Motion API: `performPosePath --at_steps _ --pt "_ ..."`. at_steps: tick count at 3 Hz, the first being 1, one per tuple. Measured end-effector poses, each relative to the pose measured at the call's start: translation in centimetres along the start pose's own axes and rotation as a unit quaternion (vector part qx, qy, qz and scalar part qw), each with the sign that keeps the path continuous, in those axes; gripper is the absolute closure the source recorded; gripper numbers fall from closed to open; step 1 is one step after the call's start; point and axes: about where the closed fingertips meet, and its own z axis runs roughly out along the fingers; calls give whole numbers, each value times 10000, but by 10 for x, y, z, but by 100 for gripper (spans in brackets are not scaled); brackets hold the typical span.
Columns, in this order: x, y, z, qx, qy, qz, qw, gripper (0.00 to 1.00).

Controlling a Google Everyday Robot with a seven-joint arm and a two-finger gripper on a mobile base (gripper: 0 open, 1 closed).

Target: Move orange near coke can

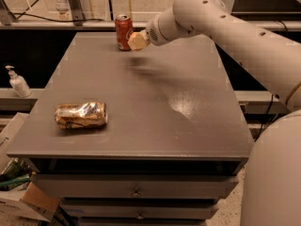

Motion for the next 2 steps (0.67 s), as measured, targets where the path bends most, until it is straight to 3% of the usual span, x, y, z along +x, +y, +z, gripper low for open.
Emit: performPosePath --at_steps 2 --pt "-5 3 28 126 87 -73 9999 100"
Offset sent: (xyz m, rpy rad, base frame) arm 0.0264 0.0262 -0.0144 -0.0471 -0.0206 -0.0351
